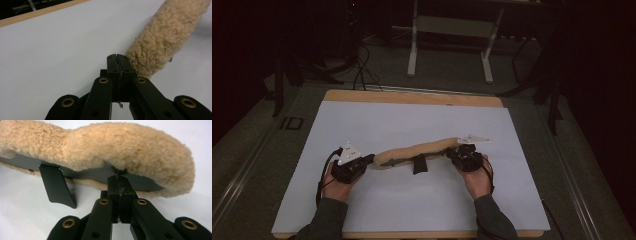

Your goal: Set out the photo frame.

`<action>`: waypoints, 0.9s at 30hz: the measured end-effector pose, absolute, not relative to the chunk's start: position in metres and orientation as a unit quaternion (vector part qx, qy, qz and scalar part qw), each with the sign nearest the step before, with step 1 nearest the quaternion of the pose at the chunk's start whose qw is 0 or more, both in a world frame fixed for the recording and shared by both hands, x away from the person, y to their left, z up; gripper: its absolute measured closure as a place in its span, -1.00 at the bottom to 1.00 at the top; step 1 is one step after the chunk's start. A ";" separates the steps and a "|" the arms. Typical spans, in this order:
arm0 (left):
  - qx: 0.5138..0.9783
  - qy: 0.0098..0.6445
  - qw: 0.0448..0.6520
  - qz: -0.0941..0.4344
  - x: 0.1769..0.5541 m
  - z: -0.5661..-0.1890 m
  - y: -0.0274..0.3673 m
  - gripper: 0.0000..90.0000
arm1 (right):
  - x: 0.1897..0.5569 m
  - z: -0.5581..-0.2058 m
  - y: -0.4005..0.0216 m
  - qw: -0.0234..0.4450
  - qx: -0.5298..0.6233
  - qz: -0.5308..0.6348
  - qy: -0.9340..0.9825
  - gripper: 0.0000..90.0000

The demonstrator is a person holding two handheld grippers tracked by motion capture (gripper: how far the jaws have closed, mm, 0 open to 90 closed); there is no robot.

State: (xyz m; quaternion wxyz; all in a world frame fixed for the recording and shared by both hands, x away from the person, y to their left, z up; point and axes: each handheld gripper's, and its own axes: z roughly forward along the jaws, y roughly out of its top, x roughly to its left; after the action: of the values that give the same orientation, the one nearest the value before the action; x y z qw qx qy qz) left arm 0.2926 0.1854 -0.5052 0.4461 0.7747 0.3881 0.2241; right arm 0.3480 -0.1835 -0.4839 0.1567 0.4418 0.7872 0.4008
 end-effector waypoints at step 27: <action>0.790 0.353 0.455 0.211 0.269 -0.505 0.171 1.00 | 0.356 -0.479 -0.170 0.158 0.442 0.389 0.793 0.99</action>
State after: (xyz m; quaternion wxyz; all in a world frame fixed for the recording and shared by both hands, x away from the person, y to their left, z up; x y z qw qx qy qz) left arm 0.2694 0.1708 -0.5047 0.4545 0.7898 0.3534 0.2113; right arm 0.3558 -0.1698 -0.4786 0.1580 0.4419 0.7929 0.3888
